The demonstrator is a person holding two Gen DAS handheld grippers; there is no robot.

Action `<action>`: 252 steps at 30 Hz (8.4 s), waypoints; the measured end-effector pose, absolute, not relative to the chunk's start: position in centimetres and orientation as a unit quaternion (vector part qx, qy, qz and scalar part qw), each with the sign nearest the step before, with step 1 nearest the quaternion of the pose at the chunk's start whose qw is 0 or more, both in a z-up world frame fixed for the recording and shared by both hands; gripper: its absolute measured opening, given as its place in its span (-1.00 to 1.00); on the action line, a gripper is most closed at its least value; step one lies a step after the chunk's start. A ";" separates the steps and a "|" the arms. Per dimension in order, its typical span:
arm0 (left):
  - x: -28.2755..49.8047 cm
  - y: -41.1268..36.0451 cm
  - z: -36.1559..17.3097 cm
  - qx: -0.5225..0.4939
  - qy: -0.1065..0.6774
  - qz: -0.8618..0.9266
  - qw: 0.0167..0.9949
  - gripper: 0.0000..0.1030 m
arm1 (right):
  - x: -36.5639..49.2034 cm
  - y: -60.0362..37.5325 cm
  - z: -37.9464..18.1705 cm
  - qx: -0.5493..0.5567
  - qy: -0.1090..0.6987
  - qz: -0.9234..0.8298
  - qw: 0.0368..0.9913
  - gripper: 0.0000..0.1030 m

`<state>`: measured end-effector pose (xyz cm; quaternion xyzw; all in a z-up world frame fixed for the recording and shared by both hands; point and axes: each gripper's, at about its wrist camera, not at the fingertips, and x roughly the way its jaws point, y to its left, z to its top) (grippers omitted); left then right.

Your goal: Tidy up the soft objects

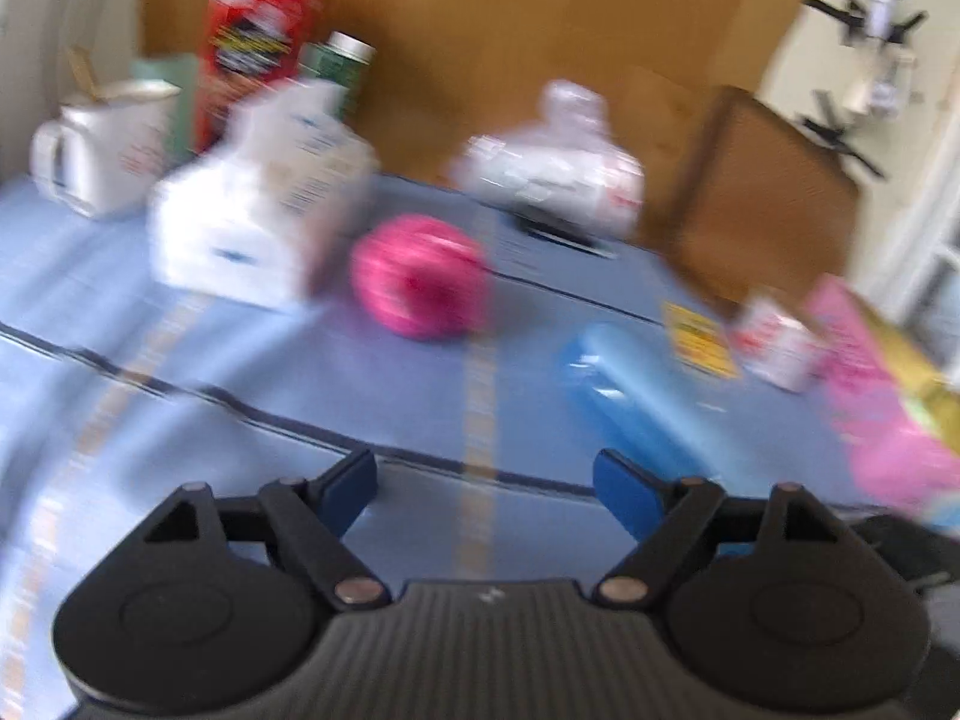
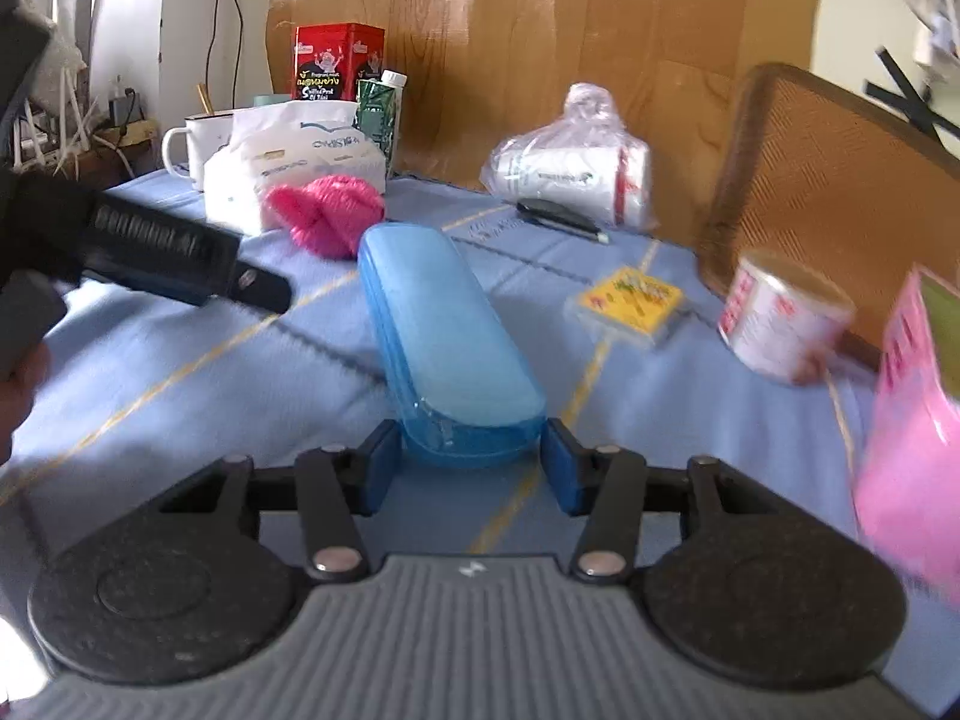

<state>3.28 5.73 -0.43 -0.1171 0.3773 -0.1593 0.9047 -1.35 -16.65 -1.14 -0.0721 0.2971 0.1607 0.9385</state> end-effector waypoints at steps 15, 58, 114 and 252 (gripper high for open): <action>2.9 -2.4 1.1 -0.176 0.411 -0.321 0.835 0.59 | -4.7 -21.0 -1.6 -0.004 0.278 0.112 0.954 0.00; 5.6 -6.0 2.2 -0.022 0.313 -0.225 0.922 0.08 | -5.9 -29.7 3.1 0.045 0.123 -0.015 0.991 -0.07; 4.6 -1.3 -2.2 0.022 0.338 -0.055 0.939 0.42 | -8.9 -25.4 -3.4 0.001 0.261 0.073 0.963 0.50; 3.7 -8.8 -1.1 -0.099 0.425 -0.417 0.797 -0.21 | -8.0 -26.9 -2.9 0.137 0.277 0.091 0.947 -0.28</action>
